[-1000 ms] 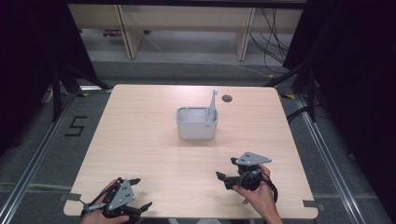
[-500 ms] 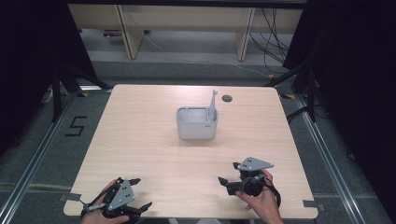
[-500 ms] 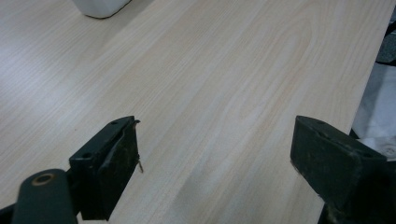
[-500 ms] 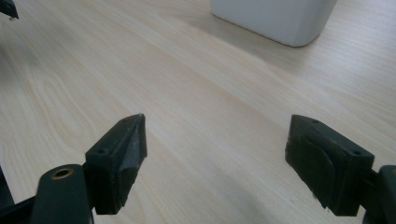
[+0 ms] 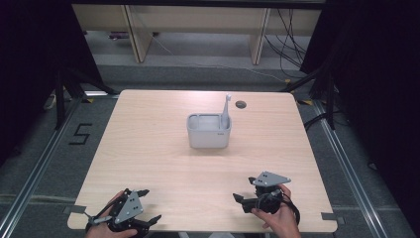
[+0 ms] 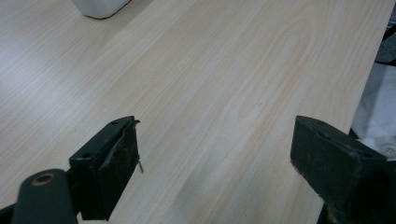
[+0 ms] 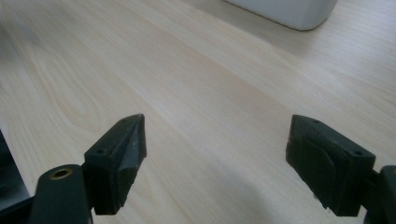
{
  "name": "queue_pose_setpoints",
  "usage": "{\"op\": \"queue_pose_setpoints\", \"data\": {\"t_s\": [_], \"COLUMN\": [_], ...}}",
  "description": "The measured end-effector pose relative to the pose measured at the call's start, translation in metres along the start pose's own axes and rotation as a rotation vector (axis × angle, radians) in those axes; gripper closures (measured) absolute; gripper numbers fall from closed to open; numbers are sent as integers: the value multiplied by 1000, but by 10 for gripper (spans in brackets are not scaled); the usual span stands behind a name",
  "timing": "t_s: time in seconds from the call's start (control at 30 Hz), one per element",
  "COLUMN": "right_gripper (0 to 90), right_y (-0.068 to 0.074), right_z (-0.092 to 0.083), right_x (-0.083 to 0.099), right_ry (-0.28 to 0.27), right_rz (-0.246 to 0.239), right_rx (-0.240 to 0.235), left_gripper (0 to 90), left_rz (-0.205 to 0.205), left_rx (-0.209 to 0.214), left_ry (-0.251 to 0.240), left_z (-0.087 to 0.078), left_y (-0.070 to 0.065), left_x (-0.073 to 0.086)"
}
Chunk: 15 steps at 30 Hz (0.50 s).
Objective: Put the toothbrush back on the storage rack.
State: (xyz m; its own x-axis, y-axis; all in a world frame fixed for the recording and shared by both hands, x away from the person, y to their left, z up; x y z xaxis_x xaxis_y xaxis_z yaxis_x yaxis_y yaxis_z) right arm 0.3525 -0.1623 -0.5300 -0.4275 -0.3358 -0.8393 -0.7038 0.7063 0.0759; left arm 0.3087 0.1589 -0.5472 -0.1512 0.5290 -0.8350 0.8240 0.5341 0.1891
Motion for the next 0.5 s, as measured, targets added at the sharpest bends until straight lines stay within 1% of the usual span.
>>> {"op": "queue_pose_setpoints", "data": {"t_s": [0.03,0.07,0.1,0.13,0.17,0.2,0.23,0.27,0.3,0.33,0.37,0.4,0.43,0.47,0.5], "right_gripper": [208,208,208,208,207,206,206,205,203,201,200,200,200,200,200], "right_y": [-1,1,1,3,4,3,4,4,6,6,6,7,8,7,9], "right_z": [1,1,1,0,0,0,1,0,0,1,0,0,0,0,0], "right_x": [0,1,2,2,4,4,4,5,6,6,7,7,9,9,10], "right_ry": [-8,1,7,4,17,24,16,20,26,20,27,28,31,30,32], "right_rz": [-22,-11,-16,-5,-4,-15,-31,-38,-24,-31,-30,-34,-19,-30,-33], "right_rx": [5,-6,-4,9,3,2,-6,2,-2,-6,-2,-11,3,-1,-15], "left_gripper": [148,148,148,147,147,148,148,147,147,148,147,147,147,148,147], "left_rz": [0,-1,0,1,2,1,3,0,3,1,0,-14,-15,5,4], "left_rx": [0,-1,-1,1,-1,-2,-5,-4,-2,-2,2,-1,-1,-4,-5], "left_ry": [0,1,0,1,-1,-2,1,-3,0,-2,1,-10,-10,0,1], "left_z": [0,0,0,0,0,0,0,0,0,0,0,1,1,0,0], "left_y": [0,0,0,0,0,0,1,0,0,0,0,-1,-1,0,0], "left_x": [0,0,0,0,0,0,0,0,0,0,0,0,0,0,0]}}
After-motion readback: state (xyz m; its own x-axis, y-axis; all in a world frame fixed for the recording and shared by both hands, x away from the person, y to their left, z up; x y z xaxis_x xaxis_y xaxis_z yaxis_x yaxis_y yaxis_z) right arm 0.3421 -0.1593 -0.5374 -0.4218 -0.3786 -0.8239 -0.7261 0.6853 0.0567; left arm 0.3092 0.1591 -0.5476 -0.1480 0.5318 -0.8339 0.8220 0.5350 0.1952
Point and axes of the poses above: each handheld gripper's, and its own axes: z roughly forward along the jaws, x roughly out of its underside, y roughly to its left, the point moved 8 cm from there along z, roughly forward along the jaws, and after that the axes turned 7 degrees about -y, right-handed, at the moved point
